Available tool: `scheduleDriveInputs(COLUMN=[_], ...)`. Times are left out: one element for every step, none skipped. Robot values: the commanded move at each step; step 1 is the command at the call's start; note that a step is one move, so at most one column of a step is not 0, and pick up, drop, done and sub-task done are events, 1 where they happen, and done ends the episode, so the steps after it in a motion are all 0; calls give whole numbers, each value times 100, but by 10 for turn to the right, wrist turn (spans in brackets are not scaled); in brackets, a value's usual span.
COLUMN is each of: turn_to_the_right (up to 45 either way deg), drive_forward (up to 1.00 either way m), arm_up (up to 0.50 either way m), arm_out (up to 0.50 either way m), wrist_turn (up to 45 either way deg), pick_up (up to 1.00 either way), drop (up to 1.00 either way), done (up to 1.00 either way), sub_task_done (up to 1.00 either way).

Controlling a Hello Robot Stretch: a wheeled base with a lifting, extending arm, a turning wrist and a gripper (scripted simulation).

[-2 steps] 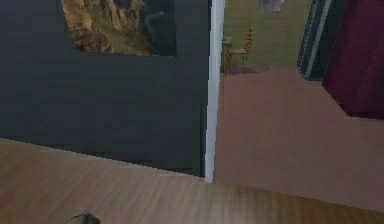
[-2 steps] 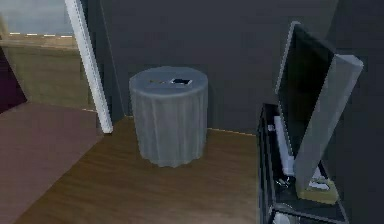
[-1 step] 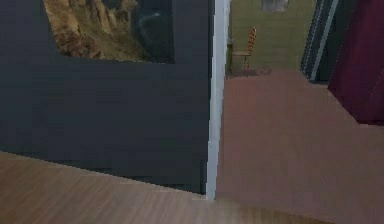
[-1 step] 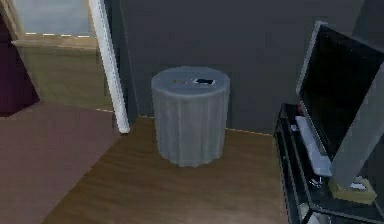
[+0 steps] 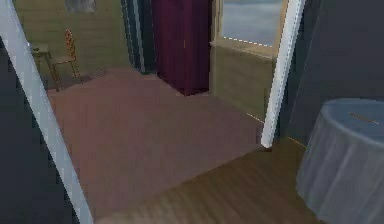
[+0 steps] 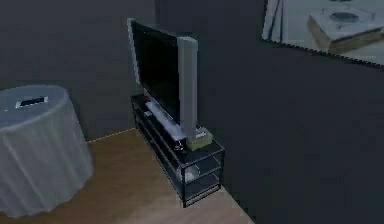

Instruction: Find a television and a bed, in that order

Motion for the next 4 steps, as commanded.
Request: scheduleDriveInputs(turn_to_the_right=[300, 0, -450, -210], drive_forward=[0, 25, 0, 0], arm_up=[0, 0, 0, 0], arm_out=[0, 0, 0, 0], wrist_turn=[0, 0, 0, 0], pick_up=[0, 0, 0, 0], drop=[0, 0, 0, 0], done=[0, 0, 0, 0], sub_task_done=[0, 0, 0, 0])
